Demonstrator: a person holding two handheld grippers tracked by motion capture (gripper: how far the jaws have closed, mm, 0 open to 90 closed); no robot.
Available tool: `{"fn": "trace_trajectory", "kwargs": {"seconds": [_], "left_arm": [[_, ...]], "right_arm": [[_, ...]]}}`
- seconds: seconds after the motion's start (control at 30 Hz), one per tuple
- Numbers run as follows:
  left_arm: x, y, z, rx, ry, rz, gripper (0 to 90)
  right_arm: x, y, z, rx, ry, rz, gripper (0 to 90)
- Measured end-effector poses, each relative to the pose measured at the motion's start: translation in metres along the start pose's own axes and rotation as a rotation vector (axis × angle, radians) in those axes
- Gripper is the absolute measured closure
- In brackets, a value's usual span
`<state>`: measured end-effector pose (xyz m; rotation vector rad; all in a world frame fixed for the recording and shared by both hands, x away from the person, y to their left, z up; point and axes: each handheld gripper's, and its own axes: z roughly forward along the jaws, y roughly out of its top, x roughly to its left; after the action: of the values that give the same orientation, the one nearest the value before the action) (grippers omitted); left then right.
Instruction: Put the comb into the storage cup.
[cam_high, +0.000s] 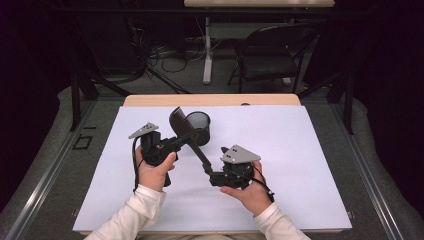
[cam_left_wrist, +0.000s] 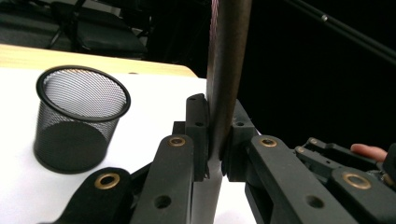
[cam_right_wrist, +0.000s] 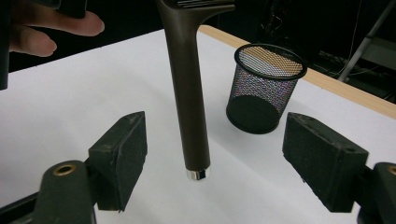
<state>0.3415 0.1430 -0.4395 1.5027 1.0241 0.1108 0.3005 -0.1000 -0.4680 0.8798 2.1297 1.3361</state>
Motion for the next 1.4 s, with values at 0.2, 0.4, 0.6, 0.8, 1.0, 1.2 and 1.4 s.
{"fn": "trace_trajectory", "kwargs": {"seconds": [0.2, 0.4, 0.6, 0.8, 1.0, 1.2, 1.4], "left_arm": [[0.0, 0.002, -0.001, 0.007, 0.01, 0.035, 83.4], [-0.001, 0.004, -0.002, 0.018, 0.022, 0.069, 83.5], [-0.001, 0.005, -0.002, 0.03, 0.027, 0.09, 83.4], [0.0, 0.005, 0.0, 0.038, 0.032, 0.105, 83.4], [-0.001, 0.007, 0.0, 0.046, 0.033, 0.119, 83.4], [-0.002, 0.011, -0.001, 0.049, 0.042, 0.149, 83.5], [0.0, 0.013, 0.001, 0.057, 0.047, 0.158, 83.4]], "right_arm": [[-0.004, 0.0, 0.0, 0.001, 0.007, 0.021, 22.0], [-0.007, 0.002, -0.001, 0.004, -0.014, 0.023, 22.8], [-0.01, 0.002, 0.0, 0.02, -0.009, 0.038, 22.8], [-0.013, 0.002, 0.001, 0.023, 0.004, 0.034, 23.3], [-0.016, 0.001, 0.001, 0.034, 0.01, 0.034, 23.1], [-0.018, 0.002, 0.0, 0.045, 0.022, 0.029, 22.3], [-0.014, 0.0, 0.002, 0.072, 0.043, -0.014, 16.1]]}}
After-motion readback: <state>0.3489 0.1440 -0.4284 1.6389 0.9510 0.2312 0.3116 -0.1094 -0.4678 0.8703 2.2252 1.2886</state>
